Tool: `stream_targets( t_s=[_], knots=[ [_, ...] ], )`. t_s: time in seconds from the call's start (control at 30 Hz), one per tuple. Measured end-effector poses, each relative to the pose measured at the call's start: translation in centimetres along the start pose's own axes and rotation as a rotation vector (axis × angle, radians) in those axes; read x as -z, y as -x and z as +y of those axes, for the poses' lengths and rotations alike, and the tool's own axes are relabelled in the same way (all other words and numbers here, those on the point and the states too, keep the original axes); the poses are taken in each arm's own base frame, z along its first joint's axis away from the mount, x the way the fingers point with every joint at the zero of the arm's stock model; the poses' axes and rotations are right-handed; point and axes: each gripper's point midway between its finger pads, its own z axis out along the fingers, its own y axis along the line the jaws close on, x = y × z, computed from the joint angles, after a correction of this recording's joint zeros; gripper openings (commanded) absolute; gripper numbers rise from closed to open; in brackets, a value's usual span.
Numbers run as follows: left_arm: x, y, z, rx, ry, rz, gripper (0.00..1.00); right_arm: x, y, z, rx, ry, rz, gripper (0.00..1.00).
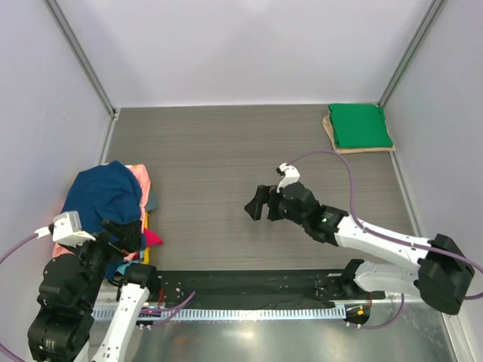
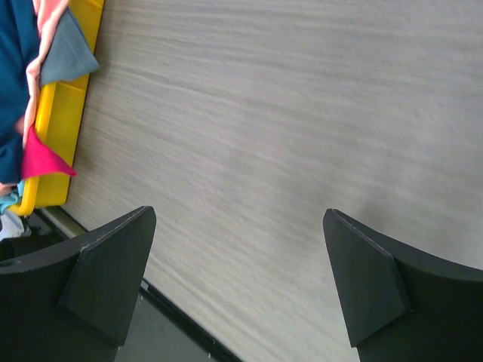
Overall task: Fold and stack the t-shirts
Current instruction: Grab the tshirt from the pile
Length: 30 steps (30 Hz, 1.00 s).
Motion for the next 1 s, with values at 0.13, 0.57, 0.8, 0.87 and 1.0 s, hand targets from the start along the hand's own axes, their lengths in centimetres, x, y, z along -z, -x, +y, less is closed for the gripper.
stream_targets(
  t_s=[0.13, 0.57, 0.8, 0.87, 1.0],
  knots=[
    [0.0, 0.3, -0.3, -0.013, -0.015, -0.002, 1.00, 1.9, -1.1, -0.9, -0.029, -0.013, 0.017, 0.99],
    [-3.6, 4.2, 5.6, -0.048, 0.529, 0.010, 1.00, 4.1, -4.0, -2.0, -0.054, -0.019, 0.098, 1.00],
    [-7.2, 3.7, 7.2, -0.083, 0.689, 0.036, 1.00, 5.9, -3.1, -1.7, -0.057, 0.002, 0.067, 1.00],
    [-8.5, 3.5, 7.4, -0.091, 0.720, 0.052, 1.00, 6.3, -2.9, -1.7, -0.058, 0.006, 0.056, 1.00],
    [-11.2, 1.7, 9.4, -0.062, 0.808, 0.128, 0.99, 6.9, -3.2, -2.2, -0.057, -0.003, 0.054, 1.00]
  ],
)
